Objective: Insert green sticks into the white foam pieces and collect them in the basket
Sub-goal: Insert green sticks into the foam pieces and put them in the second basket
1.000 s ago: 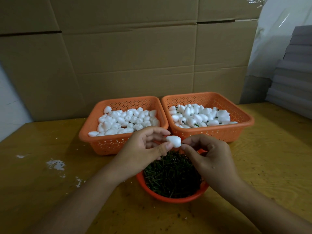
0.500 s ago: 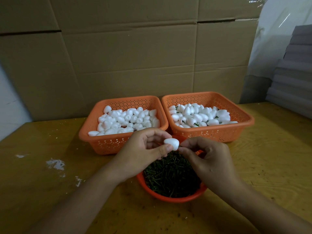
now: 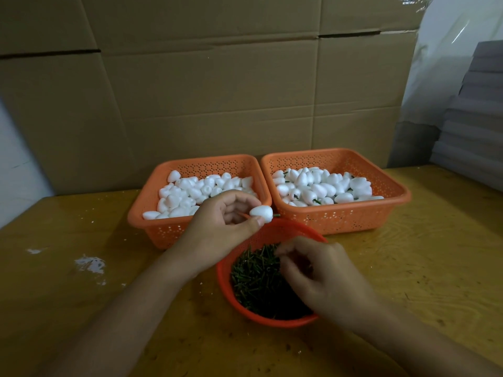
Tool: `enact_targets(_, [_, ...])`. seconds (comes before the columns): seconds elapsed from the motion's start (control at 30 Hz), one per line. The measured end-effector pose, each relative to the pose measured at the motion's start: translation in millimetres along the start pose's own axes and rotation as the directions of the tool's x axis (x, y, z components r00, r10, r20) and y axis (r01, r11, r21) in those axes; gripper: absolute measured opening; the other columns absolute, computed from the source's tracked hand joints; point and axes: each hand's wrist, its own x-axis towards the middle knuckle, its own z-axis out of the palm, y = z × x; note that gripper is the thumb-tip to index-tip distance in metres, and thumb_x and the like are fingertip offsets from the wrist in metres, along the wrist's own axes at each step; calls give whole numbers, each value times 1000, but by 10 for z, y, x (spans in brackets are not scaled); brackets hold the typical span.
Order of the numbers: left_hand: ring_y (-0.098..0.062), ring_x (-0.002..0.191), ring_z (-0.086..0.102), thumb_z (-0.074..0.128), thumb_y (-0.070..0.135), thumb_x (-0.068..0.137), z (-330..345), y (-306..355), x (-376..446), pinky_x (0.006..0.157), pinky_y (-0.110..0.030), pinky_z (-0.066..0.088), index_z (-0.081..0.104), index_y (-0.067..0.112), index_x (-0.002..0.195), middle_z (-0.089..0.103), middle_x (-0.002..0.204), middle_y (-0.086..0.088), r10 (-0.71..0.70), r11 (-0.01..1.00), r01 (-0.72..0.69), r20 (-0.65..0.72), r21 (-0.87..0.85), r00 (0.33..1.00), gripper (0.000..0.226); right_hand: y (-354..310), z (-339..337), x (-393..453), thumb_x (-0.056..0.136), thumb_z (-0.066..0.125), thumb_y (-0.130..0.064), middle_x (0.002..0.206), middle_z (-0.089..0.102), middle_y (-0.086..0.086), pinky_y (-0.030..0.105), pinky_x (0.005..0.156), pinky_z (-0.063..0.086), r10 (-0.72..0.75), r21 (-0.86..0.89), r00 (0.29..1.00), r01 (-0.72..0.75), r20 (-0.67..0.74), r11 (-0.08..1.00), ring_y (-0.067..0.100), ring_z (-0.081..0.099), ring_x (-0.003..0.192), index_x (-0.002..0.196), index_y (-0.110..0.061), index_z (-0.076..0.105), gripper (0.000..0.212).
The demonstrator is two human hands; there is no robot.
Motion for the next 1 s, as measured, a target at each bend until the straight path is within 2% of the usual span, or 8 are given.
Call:
enact_targets(0.1, [-12,84,73,79,20,86,-29,84,168,73,-21,57,71,25,99,76,97,6,10,999,-5,-111,46,994,16,-33,7,-11,85,44,-46,80,69,-17,32,63,50,-19,-70,997,24,81,997,3,63,70,104,-33,67,32])
enact_targets(0.4, [-19,86,68,76,27,85,270,170,1241,81,-32,54,67,20,93,67,85,3,-31,961,87,-209,263,977,14,-23,-13,-6,88,44,-44,75,68,-15,31,56,48,-46,-61,994,52,97,997,5,60,63,107,-33,65,31])
enact_targets(0.53, [-21,102,66,73,33,88,416,171,1640,92,-34,52,64,17,114,70,109,-3,-28,928,120,-254,352,967,32,-22,-21,1,89,45,-44,69,61,-20,18,52,36,-66,-62,992,73,107,995,-2,53,56,109,-34,63,29])
enact_targets(0.7, [-21,101,66,62,23,91,187,54,1580,87,-30,51,68,21,99,71,105,-2,-36,858,160,-253,488,967,10,-29,-39,9,89,43,-44,79,65,-21,21,57,43,-67,-79,990,77,125,994,-6,51,62,111,-34,62,30])
enact_targets(0.77, [-24,105,66,60,15,92,7,-53,1463,95,-37,52,70,17,100,71,108,-6,-98,796,195,-196,574,976,13,-39,-39,1,90,43,-44,84,68,-17,22,58,45,-71,-84,988,83,138,993,-2,56,67,110,-34,63,31])
enact_targets(0.87, [-23,115,60,59,19,95,-244,-148,1255,96,-34,46,65,18,123,64,130,-6,-324,598,288,-103,748,940,29,-39,-34,-4,90,42,-43,88,70,-16,15,58,41,-78,-100,987,93,142,991,4,60,76,110,-33,64,31])
enact_targets(0.93, [-21,131,49,57,28,96,-338,-187,1145,99,-34,37,59,23,136,45,153,0,-472,399,263,-50,878,880,41,-36,-33,-7,89,42,-43,90,70,-15,14,58,38,-77,-110,987,93,142,990,6,61,80,110,-33,64,31])
enact_targets(1.0, [-18,146,29,53,38,98,-388,-229,1088,113,-40,23,59,31,137,17,166,11,-498,276,176,-16,945,867,40,-37,-36,-7,90,42,-43,90,71,-15,21,60,42,-77,-115,987,94,141,989,6,62,79,110,-34,63,31])
